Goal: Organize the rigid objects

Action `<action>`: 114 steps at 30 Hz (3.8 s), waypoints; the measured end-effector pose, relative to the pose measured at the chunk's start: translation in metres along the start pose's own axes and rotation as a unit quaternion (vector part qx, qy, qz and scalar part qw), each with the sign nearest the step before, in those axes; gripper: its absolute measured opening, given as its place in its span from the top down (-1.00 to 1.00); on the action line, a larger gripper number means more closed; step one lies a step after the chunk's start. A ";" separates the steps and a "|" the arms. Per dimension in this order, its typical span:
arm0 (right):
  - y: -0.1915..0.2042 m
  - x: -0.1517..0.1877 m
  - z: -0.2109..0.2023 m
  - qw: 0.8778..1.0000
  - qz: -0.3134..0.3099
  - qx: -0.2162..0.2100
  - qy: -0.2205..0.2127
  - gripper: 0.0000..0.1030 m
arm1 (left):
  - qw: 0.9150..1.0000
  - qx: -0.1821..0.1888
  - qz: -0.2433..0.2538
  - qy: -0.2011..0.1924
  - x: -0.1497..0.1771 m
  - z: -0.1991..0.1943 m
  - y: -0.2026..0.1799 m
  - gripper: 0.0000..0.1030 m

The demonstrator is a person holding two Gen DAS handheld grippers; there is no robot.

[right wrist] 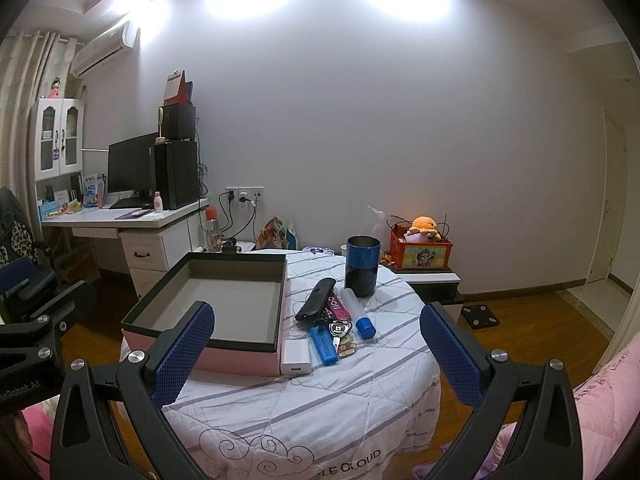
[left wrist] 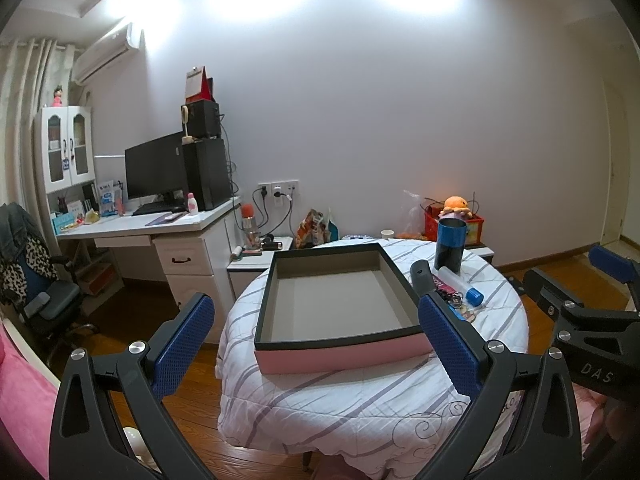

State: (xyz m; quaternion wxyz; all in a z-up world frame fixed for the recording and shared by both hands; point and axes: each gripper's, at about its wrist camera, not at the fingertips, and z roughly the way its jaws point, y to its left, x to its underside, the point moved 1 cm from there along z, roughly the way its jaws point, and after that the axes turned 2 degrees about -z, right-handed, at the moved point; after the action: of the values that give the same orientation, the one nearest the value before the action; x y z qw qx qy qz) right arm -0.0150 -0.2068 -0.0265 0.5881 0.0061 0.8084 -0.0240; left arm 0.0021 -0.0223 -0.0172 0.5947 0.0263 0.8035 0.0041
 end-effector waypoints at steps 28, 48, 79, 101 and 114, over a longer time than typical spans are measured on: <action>-0.002 -0.014 0.022 1.000 0.014 -0.013 -0.001 -1.00 | 1.000 -0.003 -0.006 0.015 -0.019 0.022 0.007 -1.00; -0.016 -0.026 0.092 0.998 -0.003 -0.017 0.055 -1.00 | 0.996 -0.042 -0.011 0.079 -0.032 0.103 0.036 -1.00; -0.070 -0.014 0.262 0.988 0.024 -0.008 0.153 -1.00 | 0.965 -0.053 -0.031 0.255 0.042 0.255 0.083 -0.94; -0.101 -0.011 0.344 0.982 0.051 -0.016 0.180 -0.78 | 0.948 -0.012 -0.020 0.319 0.061 0.289 0.067 0.50; -0.097 -0.023 0.335 0.984 0.032 -0.038 0.171 -0.33 | 0.948 -0.008 -0.033 0.315 0.058 0.283 0.071 0.54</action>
State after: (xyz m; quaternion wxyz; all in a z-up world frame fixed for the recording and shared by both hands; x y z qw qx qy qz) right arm 0.3068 -0.3191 -0.1042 0.4418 0.0141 0.8966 0.0268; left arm 0.2589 0.0446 -0.1526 0.3109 -0.0075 0.9504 -0.0004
